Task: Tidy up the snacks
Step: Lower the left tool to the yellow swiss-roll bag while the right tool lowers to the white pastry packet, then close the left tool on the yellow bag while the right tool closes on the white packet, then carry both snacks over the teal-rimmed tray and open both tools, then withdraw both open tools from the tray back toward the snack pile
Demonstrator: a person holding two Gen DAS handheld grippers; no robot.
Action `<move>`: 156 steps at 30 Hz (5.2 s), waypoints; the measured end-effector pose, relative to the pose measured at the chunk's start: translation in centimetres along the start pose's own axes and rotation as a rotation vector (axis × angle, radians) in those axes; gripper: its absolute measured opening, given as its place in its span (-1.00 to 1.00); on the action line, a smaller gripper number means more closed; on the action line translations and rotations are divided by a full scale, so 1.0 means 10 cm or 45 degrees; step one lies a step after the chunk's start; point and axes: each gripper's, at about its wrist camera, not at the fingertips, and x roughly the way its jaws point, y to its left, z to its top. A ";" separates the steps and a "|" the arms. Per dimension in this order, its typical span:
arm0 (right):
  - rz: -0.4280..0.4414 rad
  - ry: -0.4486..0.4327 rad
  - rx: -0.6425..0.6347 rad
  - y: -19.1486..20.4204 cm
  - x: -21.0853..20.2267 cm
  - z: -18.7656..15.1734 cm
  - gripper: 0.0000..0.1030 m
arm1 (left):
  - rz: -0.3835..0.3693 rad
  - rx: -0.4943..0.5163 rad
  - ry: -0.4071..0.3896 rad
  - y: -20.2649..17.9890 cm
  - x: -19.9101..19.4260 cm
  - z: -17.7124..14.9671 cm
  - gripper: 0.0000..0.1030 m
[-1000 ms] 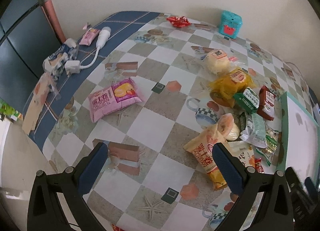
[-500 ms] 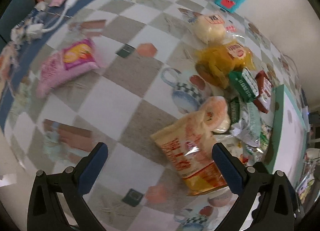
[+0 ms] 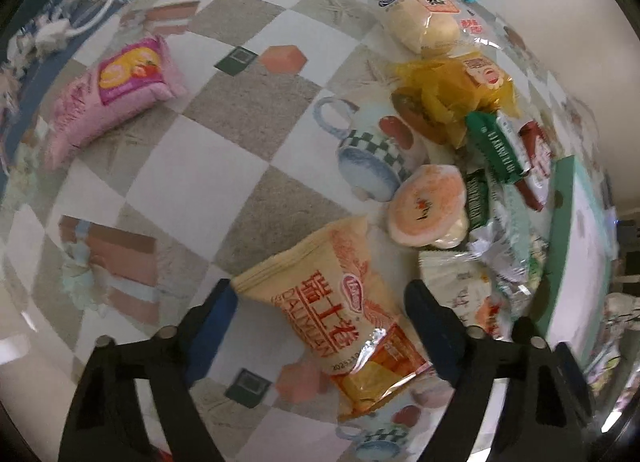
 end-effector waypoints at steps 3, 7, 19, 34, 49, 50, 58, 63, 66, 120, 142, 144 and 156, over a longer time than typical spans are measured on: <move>0.006 -0.001 0.011 -0.01 0.00 0.01 1.00 | 0.026 0.011 -0.007 0.03 -0.01 -0.01 0.47; 0.021 0.003 0.016 -0.01 0.02 0.01 1.00 | 0.039 0.014 -0.008 0.08 0.00 -0.03 0.44; 0.182 -0.023 -0.178 0.38 0.02 -0.05 0.77 | 0.140 -0.137 -0.062 0.52 -0.08 0.06 0.43; 0.326 0.050 -0.348 0.70 0.16 -0.16 0.38 | 0.122 -0.192 -0.050 0.80 -0.16 0.05 0.43; 0.176 0.056 -0.476 0.88 0.30 -0.30 0.17 | 0.202 -0.089 -0.008 0.40 -0.06 -0.01 0.44; 0.173 0.054 -0.479 0.89 0.30 -0.29 0.17 | 0.216 -0.074 -0.008 0.36 -0.05 -0.01 0.44; 0.174 0.057 -0.435 0.82 0.27 -0.28 0.06 | 0.176 -0.070 -0.042 0.32 -0.19 -0.03 -0.05; 0.207 0.036 -0.417 0.77 0.16 -0.26 0.06 | 0.161 -0.095 -0.078 0.34 -0.31 -0.01 -0.17; 0.240 0.022 -0.395 0.72 0.07 -0.25 0.06 | 0.175 -0.103 -0.110 0.36 -0.40 -0.02 -0.20; -0.254 -0.067 0.831 -2.42 0.20 0.60 0.07 | -0.155 0.602 -0.234 -2.99 -0.33 0.25 0.19; -0.095 -0.222 0.661 -1.91 -0.33 0.58 1.00 | 0.149 0.246 -0.475 -1.31 -1.02 0.58 0.80; -0.079 -0.248 0.622 -1.80 -0.42 0.56 1.00 | 0.185 0.204 -0.497 -1.12 -1.11 0.58 0.80; 0.068 -0.206 0.343 -1.00 -0.47 0.49 1.00 | 0.331 -0.027 -0.493 -0.04 -1.30 0.51 0.81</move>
